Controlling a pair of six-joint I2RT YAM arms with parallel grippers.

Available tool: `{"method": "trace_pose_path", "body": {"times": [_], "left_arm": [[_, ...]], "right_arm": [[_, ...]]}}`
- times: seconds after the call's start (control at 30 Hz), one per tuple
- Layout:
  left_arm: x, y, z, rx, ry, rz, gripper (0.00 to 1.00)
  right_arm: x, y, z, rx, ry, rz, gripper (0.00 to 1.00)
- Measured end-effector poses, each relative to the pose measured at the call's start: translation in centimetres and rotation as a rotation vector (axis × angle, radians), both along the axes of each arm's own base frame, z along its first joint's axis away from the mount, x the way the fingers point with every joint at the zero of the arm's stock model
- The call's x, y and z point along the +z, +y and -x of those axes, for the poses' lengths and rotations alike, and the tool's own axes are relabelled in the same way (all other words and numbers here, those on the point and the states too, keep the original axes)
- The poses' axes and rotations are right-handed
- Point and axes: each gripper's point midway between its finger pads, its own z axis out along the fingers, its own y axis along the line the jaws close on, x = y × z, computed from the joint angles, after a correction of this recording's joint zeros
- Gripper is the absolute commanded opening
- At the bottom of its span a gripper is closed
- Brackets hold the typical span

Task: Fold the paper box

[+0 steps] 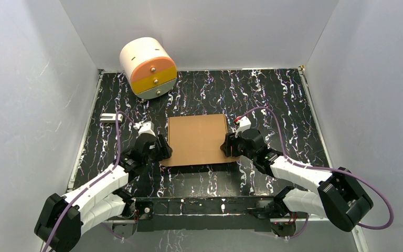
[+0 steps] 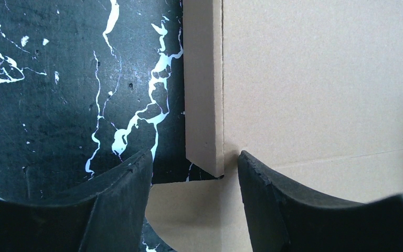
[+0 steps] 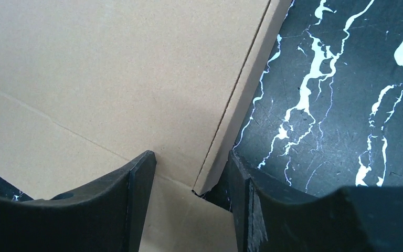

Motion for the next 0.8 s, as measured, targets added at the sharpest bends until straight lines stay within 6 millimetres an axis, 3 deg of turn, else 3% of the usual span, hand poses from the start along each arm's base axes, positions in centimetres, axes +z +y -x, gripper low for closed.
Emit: {"method": "trace_pose_path", "body": {"times": [0.17,0.37,0.7,0.8], "left_arm": [[0.1,0.1,0.1,0.010,-0.010,0.013,0.63],[1.6,0.5,0.4,0.005,-0.017,0.001,0.73],[11.8,0.6,-2.3,-0.047,-0.234,-0.061,0.93],[15.1,1.6,-3.5,-0.036,-0.327,-0.133,0.94]], "right_arm": [[0.2,0.0,0.0,0.009,-0.014,-0.004,0.64],[1.0,-0.5,0.5,0.051,-0.032,0.050,0.77],[6.3,1.7,-0.1,0.264,-0.176,0.123,0.97],[7.9,4.2,1.5,0.414,-0.249,0.148,0.99]]}}
